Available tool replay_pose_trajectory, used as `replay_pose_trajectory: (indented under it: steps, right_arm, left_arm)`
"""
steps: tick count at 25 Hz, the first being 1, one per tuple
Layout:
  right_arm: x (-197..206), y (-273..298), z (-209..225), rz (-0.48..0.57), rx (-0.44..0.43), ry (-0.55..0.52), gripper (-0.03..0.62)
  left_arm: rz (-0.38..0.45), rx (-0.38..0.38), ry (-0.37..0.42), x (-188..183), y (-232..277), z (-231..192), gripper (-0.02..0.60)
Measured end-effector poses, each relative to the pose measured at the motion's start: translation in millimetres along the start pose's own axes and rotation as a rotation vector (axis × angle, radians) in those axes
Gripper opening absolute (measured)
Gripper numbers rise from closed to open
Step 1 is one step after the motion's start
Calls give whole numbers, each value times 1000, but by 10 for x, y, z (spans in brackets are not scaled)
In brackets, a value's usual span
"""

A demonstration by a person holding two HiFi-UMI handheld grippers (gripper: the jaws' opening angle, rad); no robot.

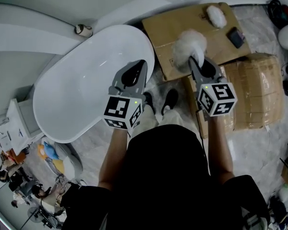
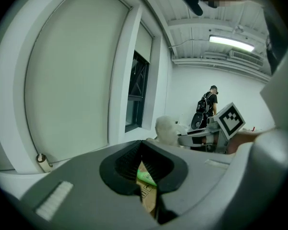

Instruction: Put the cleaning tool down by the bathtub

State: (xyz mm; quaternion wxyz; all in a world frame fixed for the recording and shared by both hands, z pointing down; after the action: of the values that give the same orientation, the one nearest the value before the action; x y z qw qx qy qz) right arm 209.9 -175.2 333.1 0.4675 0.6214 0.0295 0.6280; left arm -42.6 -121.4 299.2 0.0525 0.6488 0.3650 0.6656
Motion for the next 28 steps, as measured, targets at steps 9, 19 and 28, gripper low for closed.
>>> replay_pose_trajectory:
  steps: [9, 19, 28]
  right_arm:
    - [208, 367, -5, -93, -12, -13, 94]
    - [557, 811, 127, -188, 4, 51, 94]
    - [832, 1204, 235, -256, 25, 103, 94]
  left_arm:
    - [-22, -3, -49, 156, 100, -107, -2]
    - [-52, 18, -65, 300, 416, -171, -2]
    - [-101, 52, -66, 449, 652, -242, -2]
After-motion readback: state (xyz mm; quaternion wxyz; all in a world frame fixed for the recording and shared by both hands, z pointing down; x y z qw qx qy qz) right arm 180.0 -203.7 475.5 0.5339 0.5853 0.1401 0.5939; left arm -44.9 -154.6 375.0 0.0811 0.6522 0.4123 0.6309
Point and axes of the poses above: the fingertips, and each gripper's own axes: y forward along the fingers, z to its right, x out of its underside, the point moved 10 cm from there along -y, backward along the fingers, and after that the axes turned 14 degrees about -z, right-handed, at the moved point
